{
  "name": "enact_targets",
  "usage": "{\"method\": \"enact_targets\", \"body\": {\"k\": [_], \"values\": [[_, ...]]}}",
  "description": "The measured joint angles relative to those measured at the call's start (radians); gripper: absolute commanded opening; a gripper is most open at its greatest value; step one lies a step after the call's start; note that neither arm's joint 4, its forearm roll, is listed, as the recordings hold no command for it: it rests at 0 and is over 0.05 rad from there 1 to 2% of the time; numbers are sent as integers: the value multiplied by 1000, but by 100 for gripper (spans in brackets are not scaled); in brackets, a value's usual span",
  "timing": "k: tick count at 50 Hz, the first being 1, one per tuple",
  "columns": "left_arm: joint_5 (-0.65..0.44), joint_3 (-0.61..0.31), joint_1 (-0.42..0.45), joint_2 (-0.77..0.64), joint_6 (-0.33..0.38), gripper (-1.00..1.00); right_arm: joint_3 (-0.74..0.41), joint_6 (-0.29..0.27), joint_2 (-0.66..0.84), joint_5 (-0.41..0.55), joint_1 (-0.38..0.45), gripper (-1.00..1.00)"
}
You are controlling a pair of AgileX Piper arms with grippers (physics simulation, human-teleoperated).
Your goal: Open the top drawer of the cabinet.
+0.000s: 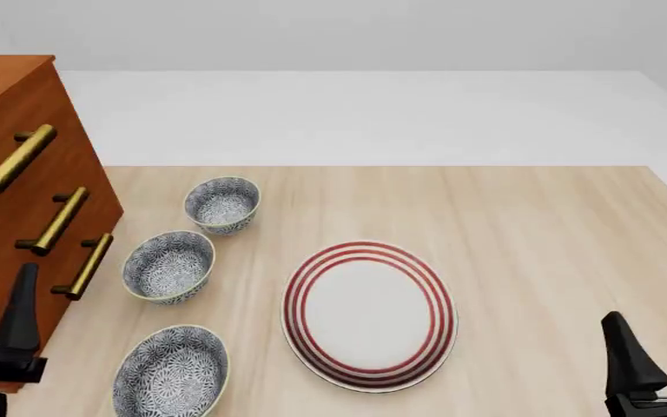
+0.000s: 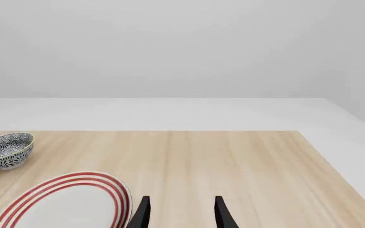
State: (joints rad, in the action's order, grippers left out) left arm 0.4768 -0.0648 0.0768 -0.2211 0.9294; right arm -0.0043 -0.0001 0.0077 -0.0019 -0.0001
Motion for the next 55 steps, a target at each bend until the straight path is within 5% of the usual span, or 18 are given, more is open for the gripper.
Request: {"method": "enact_targets", "body": {"k": [55], "values": [[533,64,6,-486,277,100,0,0,0,0,0,100]]}}
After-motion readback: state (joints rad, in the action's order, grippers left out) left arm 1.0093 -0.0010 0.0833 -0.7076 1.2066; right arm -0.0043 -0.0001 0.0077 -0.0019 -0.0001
